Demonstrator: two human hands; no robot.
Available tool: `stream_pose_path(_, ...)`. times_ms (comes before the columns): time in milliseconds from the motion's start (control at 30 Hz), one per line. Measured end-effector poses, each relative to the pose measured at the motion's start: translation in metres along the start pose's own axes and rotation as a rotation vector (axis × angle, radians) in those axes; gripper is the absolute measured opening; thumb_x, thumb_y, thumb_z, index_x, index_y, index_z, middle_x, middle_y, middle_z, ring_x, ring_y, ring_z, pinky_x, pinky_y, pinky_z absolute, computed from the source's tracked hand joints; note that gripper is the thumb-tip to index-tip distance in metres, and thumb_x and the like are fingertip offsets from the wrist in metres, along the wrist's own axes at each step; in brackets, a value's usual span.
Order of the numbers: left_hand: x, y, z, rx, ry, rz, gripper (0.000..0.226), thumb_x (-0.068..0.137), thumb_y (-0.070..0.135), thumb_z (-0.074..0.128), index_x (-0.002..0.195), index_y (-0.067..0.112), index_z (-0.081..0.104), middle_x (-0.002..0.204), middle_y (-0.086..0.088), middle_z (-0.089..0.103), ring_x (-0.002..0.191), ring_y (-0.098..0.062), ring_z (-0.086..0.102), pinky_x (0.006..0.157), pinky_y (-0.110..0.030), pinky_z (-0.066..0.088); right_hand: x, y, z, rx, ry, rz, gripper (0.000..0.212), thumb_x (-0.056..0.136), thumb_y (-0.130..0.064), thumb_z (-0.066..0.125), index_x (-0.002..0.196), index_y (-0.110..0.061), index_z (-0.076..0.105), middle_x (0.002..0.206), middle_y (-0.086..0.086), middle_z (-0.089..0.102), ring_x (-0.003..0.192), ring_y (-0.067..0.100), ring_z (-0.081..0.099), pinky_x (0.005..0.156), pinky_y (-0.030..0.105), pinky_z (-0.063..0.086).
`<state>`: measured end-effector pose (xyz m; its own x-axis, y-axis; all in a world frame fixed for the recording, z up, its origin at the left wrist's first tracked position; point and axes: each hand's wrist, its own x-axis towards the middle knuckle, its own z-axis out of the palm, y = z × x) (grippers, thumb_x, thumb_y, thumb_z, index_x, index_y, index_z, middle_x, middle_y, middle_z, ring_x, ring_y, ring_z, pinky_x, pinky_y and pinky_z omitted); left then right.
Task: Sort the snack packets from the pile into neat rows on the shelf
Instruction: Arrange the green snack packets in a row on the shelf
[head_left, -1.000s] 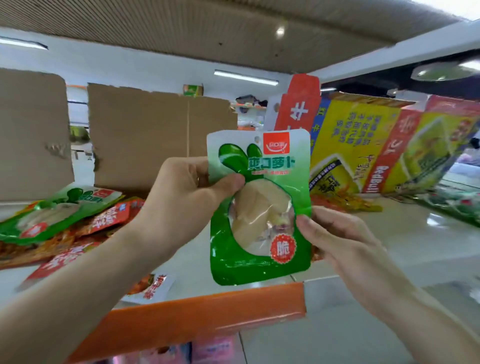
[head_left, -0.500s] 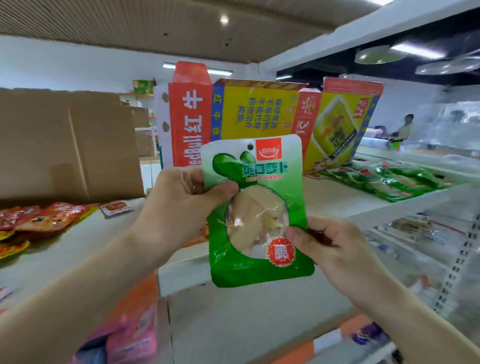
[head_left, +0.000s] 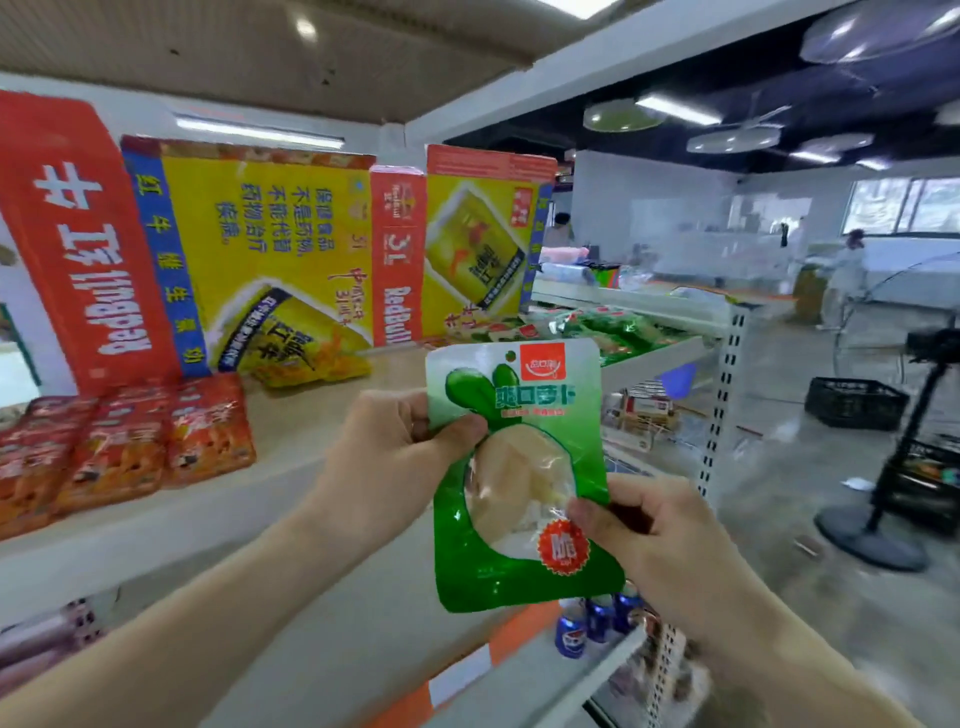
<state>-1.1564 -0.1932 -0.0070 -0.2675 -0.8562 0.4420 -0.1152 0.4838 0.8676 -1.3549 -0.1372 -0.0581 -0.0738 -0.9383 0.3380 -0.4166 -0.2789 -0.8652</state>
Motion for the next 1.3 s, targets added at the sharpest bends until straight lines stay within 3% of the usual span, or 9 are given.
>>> stream_pose_path(267, 0.029, 0.003, 0.083, 0.024, -0.102, 0.012, 0.024, 0.092, 0.006, 0.065, 0.086, 0.026, 0.076, 0.084, 0.006, 0.077, 0.074, -0.012, 0.072, 0.074, -0.036, 0.059, -0.006, 0.031, -0.080, -0.021, 0.051, 0.070, 0.016, 0.089, -0.025, 0.063, 0.086, -0.015, 0.075, 0.078, 0.001, 0.074, 0.075, 0.018, 0.070, 0.077, 0.048, 0.056)
stream_pose_path(400, 0.044, 0.001, 0.108, 0.063, -0.103, -0.007, 0.019, 0.092, 0.008, 0.066, 0.082, 0.019, 0.078, 0.080, -0.002, 0.076, 0.068, -0.016, 0.067, 0.074, -0.050, 0.057, 0.000, 0.044, -0.105, -0.033, 0.076, 0.104, 0.020, 0.091, -0.029, 0.064, 0.085, -0.014, 0.076, 0.079, 0.004, 0.074, 0.078, 0.027, 0.070, 0.080, 0.053, 0.055)
stream_pose_path(567, 0.067, -0.001, 0.124, 0.084, -0.106, 0.035, 0.022, 0.091, 0.007, 0.067, 0.077, 0.022, 0.076, 0.074, 0.004, 0.075, 0.061, -0.005, 0.062, 0.060, -0.025, 0.055, 0.018, 0.055, -0.121, -0.095, 0.104, 0.080, 0.019, 0.091, -0.027, 0.066, 0.078, -0.017, 0.075, 0.076, 0.001, 0.074, 0.075, 0.021, 0.070, 0.079, 0.050, 0.056)
stream_pose_path(733, 0.097, -0.018, 0.138, 0.146, -0.062, -0.019, 0.027, 0.090, 0.010, 0.069, 0.066, 0.021, 0.073, 0.061, 0.012, 0.070, 0.051, 0.003, 0.057, 0.050, -0.014, 0.045, 0.047, 0.078, -0.127, -0.166, 0.084, 0.043, 0.027, 0.092, -0.030, 0.066, 0.078, -0.008, 0.072, 0.076, 0.012, 0.071, 0.076, 0.035, 0.067, 0.073, 0.055, 0.053)
stream_pose_path(900, 0.145, -0.035, 0.155, 0.309, -0.107, -0.148, 0.021, 0.088, 0.019, 0.071, 0.072, 0.006, 0.075, 0.070, -0.011, 0.072, 0.058, -0.014, 0.059, 0.061, -0.045, 0.057, 0.087, 0.101, -0.152, -0.229, -0.086, 0.095, 0.024, 0.094, -0.031, 0.063, 0.084, -0.014, 0.076, 0.078, 0.003, 0.074, 0.075, 0.026, 0.068, 0.073, 0.036, 0.056)
stream_pose_path(1033, 0.186, -0.044, 0.171, 0.345, -0.134, -0.179, 0.034, 0.085, 0.022, 0.071, 0.075, -0.010, 0.065, 0.070, -0.027, 0.064, 0.052, -0.019, 0.050, 0.052, -0.037, 0.044, 0.131, 0.114, -0.180, -0.267, -0.155, 0.121, 0.026, 0.094, -0.031, 0.062, 0.077, -0.017, 0.074, 0.070, -0.010, 0.072, 0.065, 0.004, 0.066, 0.061, 0.017, 0.047)
stream_pose_path(1100, 0.203, -0.048, 0.175, 0.370, -0.113, -0.198, 0.040, 0.083, 0.025, 0.071, 0.078, -0.013, 0.062, 0.066, -0.028, 0.061, 0.051, -0.018, 0.048, 0.052, -0.033, 0.040, 0.155, 0.123, -0.189, -0.323, -0.144, 0.099, 0.035, 0.094, -0.034, 0.061, 0.068, -0.013, 0.068, 0.058, -0.006, 0.063, 0.055, 0.005, 0.053, 0.054, 0.018, 0.036)
stream_pose_path(1200, 0.226, -0.051, 0.176, 0.367, -0.092, -0.234, 0.040, 0.083, 0.025, 0.074, 0.079, -0.014, 0.064, 0.073, -0.030, 0.065, 0.052, -0.021, 0.055, 0.052, -0.039, 0.049, 0.184, 0.133, -0.197, -0.363, -0.161, 0.053, 0.040, 0.095, -0.034, 0.059, 0.066, -0.007, 0.062, 0.051, -0.007, 0.048, 0.050, 0.007, 0.041, 0.049, 0.018, 0.030)
stream_pose_path(1300, 0.251, -0.054, 0.178, 0.367, -0.069, -0.225, 0.040, 0.082, 0.026, 0.077, 0.084, -0.013, 0.066, 0.075, -0.028, 0.068, 0.054, -0.025, 0.061, 0.060, -0.038, 0.057, 0.208, 0.133, -0.205, -0.390, -0.178, -0.022, 0.039, 0.095, -0.032, 0.059, 0.067, -0.005, 0.063, 0.053, -0.004, 0.050, 0.050, 0.006, 0.041, 0.050, 0.019, 0.030)
